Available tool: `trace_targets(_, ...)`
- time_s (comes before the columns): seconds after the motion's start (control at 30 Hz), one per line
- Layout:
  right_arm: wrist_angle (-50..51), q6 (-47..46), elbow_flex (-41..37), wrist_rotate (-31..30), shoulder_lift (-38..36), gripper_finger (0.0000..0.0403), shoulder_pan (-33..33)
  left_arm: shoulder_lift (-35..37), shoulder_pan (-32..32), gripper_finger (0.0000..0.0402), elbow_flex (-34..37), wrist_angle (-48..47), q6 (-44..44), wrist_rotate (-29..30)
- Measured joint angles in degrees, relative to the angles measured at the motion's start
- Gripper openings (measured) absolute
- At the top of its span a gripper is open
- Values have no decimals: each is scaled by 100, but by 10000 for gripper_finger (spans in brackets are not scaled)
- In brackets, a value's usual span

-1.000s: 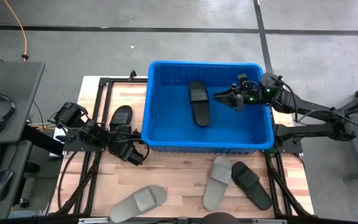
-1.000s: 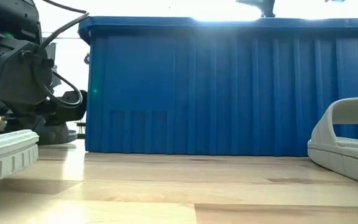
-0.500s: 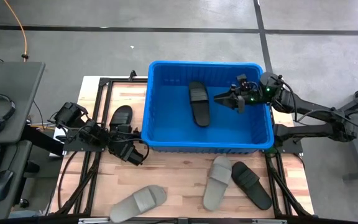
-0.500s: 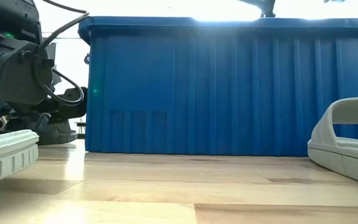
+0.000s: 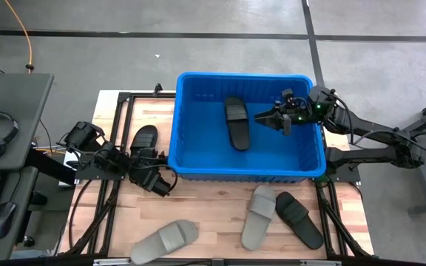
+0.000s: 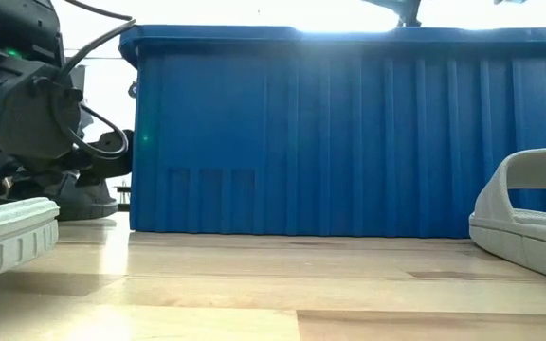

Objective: Pick and place slides into bin
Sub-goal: Put the black slides into the blue bin

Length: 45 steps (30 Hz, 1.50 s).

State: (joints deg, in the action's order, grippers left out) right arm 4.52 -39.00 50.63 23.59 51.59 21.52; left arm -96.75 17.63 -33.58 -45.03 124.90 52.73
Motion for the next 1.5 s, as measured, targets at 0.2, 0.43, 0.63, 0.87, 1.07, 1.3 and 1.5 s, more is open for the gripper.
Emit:
trace_targets(0.2, 45, -152, 0, 0, 1, 179, 0, 0, 0, 124, 0, -137, 27, -556)
trace_targets(0.43, 98, -149, 0, -92, 2, 179, 0, 0, -2, 124, 0, -130, 140, -521)
trace_targets(0.63, 99, -468, 0, -160, 2, 179, 16, 0, -2, 124, 0, -114, 184, -533)
trace_targets(0.87, 83, -1191, 0, -400, 2, 179, 176, 0, -7, 124, 0, -159, 446, -310)
trace_targets(1.07, 82, -1200, 0, -410, 11, 179, 223, 0, -2, 124, 0, -560, 221, -284)
trace_targets(1.3, 82, -1159, 0, -411, 11, 179, 166, 2, -2, 124, 0, -625, -142, -216)
trace_targets(1.5, 84, -1153, 0, -510, 11, 179, 20, 2, -4, 124, 0, -636, -211, -156)
